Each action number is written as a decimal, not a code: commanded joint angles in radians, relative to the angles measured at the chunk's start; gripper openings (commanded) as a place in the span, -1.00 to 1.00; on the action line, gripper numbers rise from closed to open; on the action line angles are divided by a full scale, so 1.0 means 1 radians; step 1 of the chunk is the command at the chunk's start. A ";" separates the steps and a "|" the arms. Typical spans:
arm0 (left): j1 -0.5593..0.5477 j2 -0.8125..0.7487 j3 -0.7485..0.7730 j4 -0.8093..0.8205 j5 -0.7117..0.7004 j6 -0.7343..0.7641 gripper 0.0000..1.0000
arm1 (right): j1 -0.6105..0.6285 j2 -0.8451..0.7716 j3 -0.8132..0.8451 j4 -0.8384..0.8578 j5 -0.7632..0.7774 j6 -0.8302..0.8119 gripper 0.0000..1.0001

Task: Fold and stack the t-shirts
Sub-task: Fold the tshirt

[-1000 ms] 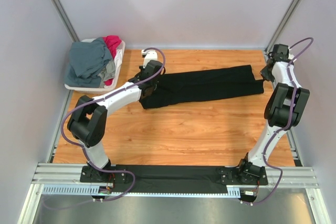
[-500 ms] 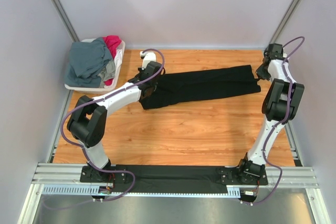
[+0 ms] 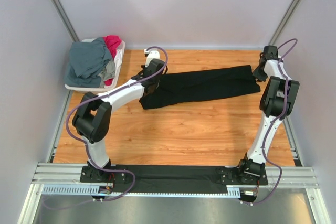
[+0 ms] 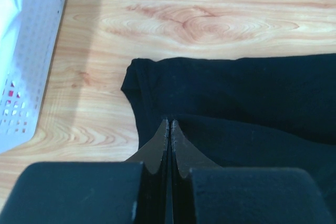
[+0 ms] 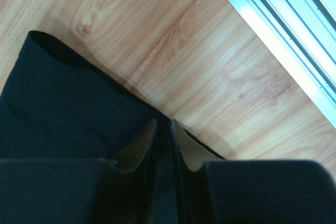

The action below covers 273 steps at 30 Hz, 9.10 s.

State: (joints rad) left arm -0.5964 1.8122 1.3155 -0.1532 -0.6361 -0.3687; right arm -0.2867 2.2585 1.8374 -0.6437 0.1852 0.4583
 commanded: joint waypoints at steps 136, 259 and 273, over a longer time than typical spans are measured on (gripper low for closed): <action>0.084 -0.088 -0.275 -0.092 0.457 -0.296 0.12 | 0.893 -0.139 -0.147 0.130 -0.141 -0.716 -0.07; 0.072 -0.031 -0.110 -0.259 0.415 -0.578 0.07 | 0.296 -0.317 -0.494 0.087 -0.069 -0.038 0.04; 0.112 0.019 -0.145 -0.306 0.349 -0.582 -0.06 | 0.213 -0.257 -0.494 0.081 -0.073 -0.038 -0.11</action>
State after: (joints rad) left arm -0.4904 1.8023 1.1812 -0.4526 -0.2760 -0.9257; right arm -0.0624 1.9724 1.3602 -0.5716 0.0998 0.4080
